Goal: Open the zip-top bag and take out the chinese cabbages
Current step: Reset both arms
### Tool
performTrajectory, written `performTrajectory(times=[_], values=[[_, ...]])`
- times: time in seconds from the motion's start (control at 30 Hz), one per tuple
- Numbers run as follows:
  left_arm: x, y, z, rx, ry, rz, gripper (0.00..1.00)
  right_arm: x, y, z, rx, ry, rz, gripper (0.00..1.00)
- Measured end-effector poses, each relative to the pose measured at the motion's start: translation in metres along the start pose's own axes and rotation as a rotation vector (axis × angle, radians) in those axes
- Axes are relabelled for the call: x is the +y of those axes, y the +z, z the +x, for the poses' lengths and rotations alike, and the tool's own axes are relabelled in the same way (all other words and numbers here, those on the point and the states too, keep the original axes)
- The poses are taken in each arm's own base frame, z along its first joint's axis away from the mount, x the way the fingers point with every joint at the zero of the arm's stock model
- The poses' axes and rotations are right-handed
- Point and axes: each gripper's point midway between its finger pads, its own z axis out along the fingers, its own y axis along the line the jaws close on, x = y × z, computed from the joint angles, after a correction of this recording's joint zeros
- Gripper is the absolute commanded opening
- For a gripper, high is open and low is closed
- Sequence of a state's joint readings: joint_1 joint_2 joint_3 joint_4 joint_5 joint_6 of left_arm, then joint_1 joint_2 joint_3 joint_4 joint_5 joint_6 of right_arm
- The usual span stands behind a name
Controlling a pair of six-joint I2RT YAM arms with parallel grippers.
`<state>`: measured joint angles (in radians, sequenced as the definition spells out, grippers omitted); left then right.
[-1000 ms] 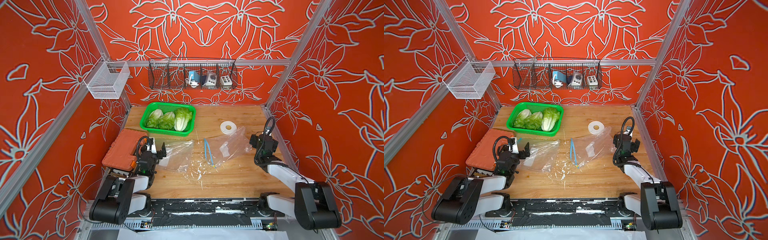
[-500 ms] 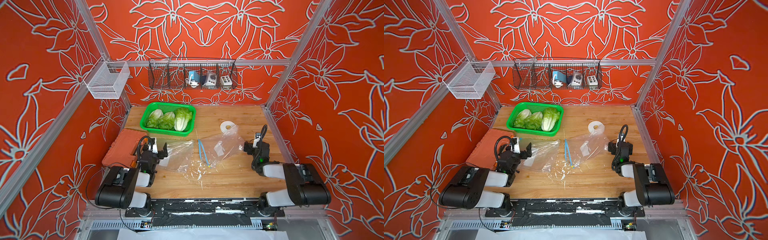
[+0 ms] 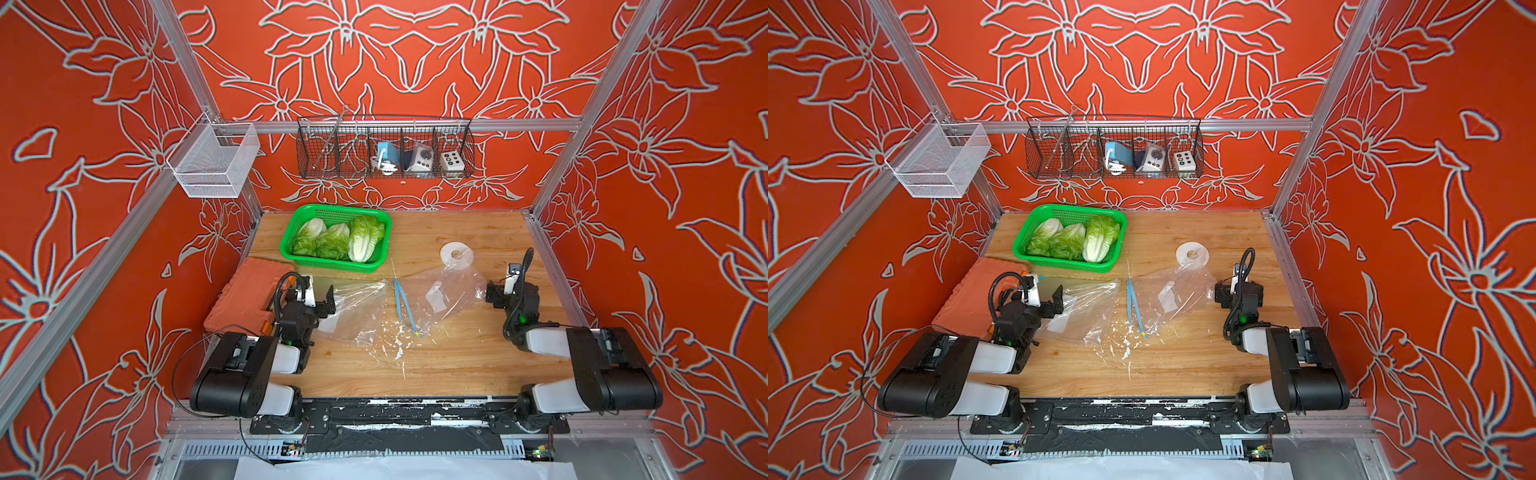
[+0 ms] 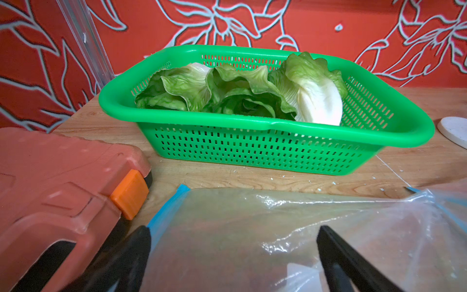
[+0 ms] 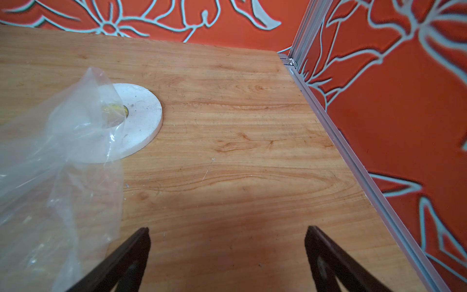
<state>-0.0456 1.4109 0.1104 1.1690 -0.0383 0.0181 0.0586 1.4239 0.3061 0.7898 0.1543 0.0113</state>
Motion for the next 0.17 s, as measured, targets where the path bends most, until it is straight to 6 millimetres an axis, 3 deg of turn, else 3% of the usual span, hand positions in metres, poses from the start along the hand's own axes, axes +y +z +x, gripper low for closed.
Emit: performTrajectory(times=[0.17], values=[[0.0000,0.0000,0.0000,0.000,0.000,0.000,0.99,-0.0002,0.0012,-0.0046,-0.009,0.001,0.001,0.98]])
